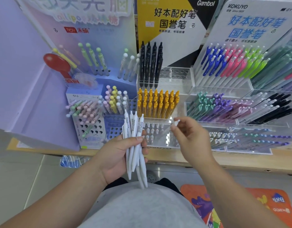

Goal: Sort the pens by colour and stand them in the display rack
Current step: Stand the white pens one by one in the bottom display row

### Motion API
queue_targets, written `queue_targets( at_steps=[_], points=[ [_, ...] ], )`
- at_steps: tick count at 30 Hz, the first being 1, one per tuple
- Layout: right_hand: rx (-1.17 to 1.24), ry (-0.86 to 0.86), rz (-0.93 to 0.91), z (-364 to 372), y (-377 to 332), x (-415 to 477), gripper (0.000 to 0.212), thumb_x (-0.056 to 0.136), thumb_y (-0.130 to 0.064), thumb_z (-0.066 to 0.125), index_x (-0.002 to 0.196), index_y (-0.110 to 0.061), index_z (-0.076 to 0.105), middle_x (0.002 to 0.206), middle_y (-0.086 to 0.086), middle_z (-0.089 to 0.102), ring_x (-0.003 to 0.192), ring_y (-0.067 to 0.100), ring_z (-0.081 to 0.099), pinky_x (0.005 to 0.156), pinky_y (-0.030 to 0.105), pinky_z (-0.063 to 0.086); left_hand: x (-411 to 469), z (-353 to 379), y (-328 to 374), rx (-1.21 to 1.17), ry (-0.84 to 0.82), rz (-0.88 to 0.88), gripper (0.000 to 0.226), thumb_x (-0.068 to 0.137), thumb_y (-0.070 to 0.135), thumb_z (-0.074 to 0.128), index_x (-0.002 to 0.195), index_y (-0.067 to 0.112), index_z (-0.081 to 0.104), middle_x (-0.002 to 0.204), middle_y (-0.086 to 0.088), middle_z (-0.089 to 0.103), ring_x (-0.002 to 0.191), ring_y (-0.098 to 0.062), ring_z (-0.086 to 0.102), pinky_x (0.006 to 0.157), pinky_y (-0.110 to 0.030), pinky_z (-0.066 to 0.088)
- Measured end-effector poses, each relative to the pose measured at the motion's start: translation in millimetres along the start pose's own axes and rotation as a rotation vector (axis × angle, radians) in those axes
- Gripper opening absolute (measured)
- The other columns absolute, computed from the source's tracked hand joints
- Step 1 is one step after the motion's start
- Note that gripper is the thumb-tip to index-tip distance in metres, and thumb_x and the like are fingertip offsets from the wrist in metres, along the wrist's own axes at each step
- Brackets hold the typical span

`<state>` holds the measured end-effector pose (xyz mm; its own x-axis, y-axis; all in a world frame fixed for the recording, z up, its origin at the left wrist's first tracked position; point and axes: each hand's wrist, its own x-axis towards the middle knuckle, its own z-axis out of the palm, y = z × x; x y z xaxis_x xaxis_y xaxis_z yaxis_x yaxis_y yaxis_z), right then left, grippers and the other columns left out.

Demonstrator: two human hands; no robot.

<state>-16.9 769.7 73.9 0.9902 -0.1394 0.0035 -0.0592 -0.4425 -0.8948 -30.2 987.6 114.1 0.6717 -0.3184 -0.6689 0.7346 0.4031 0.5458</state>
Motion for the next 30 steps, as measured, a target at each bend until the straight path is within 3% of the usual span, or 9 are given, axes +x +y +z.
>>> queue_targets(
  at_steps=[2,6,9,15,21,24,27,30],
  points=[
    [-0.135,-0.010,-0.063,12.4,11.5,-3.8,0.021,0.089,-0.019,0.072,0.109,-0.017,0.069,0.078,-0.015,0.064,0.073,-0.001,0.062,0.071,0.014,0.051,-1.5,-4.8,0.1,-0.019,-0.018,-0.006,0.018,0.080,0.007,0.071,0.097,0.008,0.076,0.082,-0.010,0.064,0.069,-0.023,0.064,0.066,-0.039,0.057],
    [-0.277,-0.055,-0.174,26.7,32.1,-6.4,0.025,0.088,-0.019,0.074,0.111,-0.013,0.070,0.083,-0.003,0.072,0.075,0.013,0.067,0.073,0.034,0.058,-4.6,-9.1,-0.2,-0.027,-0.006,0.007,0.018,0.080,0.008,0.071,0.097,0.009,0.077,0.079,-0.008,0.064,0.067,-0.022,0.064,0.065,-0.039,0.056],
    [-0.392,-0.068,-0.255,32.4,40.1,-5.9,0.025,0.087,-0.019,0.074,0.111,-0.013,0.070,0.085,0.002,0.072,0.074,0.020,0.068,0.068,0.038,0.058,-6.5,-11.0,0.4,-0.030,0.029,0.016,0.026,0.076,0.010,0.069,0.101,0.003,0.071,0.078,-0.009,0.063,0.066,-0.022,0.063,0.064,-0.039,0.056],
    [-0.470,-0.017,-0.331,38.5,40.5,-1.6,0.024,0.075,-0.016,0.085,0.096,-0.015,0.073,0.082,-0.002,0.067,0.057,0.013,0.060,0.056,0.026,0.052,-8.3,-12.7,0.4,-0.003,0.023,-0.011,0.016,0.076,0.010,0.069,0.089,0.001,0.065,0.079,-0.010,0.061,0.064,-0.020,0.062,0.065,-0.038,0.057],
    [-0.497,-0.076,-0.383,49.9,41.5,-1.7,0.024,0.070,-0.012,0.086,0.091,-0.016,0.074,0.078,-0.002,0.066,0.055,0.016,0.060,0.054,0.023,0.050,-6.1,-10.3,1.4,-0.011,0.037,-0.031,0.020,0.075,0.009,0.069,0.092,-0.001,0.064,0.078,-0.012,0.061,0.064,-0.020,0.062,0.065,-0.039,0.057],
    [-0.506,-0.076,-0.388,51.0,42.1,-2.1,0.024,0.070,-0.012,0.086,0.091,-0.016,0.074,0.079,-0.001,0.066,0.054,0.016,0.060,0.055,0.020,0.045,-4.6,-10.3,1.2,-0.009,0.034,-0.051,0.017,0.076,0.009,0.070,0.089,-0.001,0.064,0.079,-0.012,0.061,0.065,-0.021,0.062,0.065,-0.038,0.056],
    [-0.500,-0.091,-0.338,46.6,35.4,-4.3,0.026,0.075,-0.018,0.083,0.098,-0.018,0.072,0.079,-0.004,0.064,0.057,0.013,0.057,0.055,0.028,0.052,-4.1,-8.8,1.2,0.000,0.034,-0.070,0.019,0.075,0.009,0.072,0.088,-0.002,0.064,0.079,-0.012,0.062,0.065,-0.021,0.061,0.063,-0.036,0.055],
    [-0.204,-0.072,-0.100,36.9,4.1,-6.4,0.014,0.086,-0.021,0.074,0.099,-0.019,0.070,0.073,-0.008,0.063,0.056,0.009,0.057,0.057,0.025,0.049,-3.0,-5.0,1.9,0.005,0.036,-0.076,0.024,0.073,0.008,0.073,0.092,-0.004,0.063,0.079,-0.013,0.061,0.063,-0.021,0.061,0.061,-0.036,0.055]
  ],
)
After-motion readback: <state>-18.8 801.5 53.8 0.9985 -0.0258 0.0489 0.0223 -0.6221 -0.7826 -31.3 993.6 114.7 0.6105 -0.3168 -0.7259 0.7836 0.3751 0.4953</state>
